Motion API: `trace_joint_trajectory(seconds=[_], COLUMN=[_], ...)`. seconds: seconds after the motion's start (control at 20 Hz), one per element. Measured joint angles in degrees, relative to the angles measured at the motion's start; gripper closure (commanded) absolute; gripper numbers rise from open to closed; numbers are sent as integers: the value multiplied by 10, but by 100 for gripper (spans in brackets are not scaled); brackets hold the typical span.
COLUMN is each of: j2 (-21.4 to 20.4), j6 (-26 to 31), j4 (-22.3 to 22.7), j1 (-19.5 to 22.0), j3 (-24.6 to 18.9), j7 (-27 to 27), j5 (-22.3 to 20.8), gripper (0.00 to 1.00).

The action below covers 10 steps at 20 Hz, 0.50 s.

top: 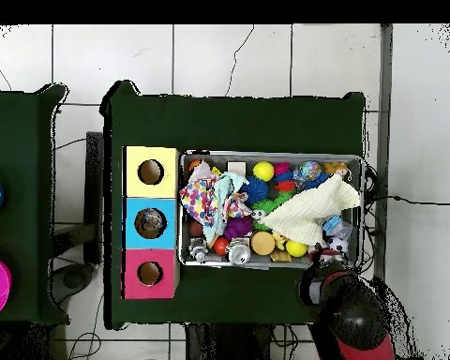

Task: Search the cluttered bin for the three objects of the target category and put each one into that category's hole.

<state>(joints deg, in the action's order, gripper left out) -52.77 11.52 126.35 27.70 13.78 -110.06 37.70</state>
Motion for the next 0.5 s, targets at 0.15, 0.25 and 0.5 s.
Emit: trace_joint_trajectory(seconds=[0.15, 0.25, 0.5], j2=[5, 8, 23], j6=[-13, -19, -22], j4=[0, 0, -3], j1=[32, 50, 78], j3=[-25, -39, -61], j7=[0, 0, 0], j5=[-35, -57, -107], gripper=[0, 0, 0])
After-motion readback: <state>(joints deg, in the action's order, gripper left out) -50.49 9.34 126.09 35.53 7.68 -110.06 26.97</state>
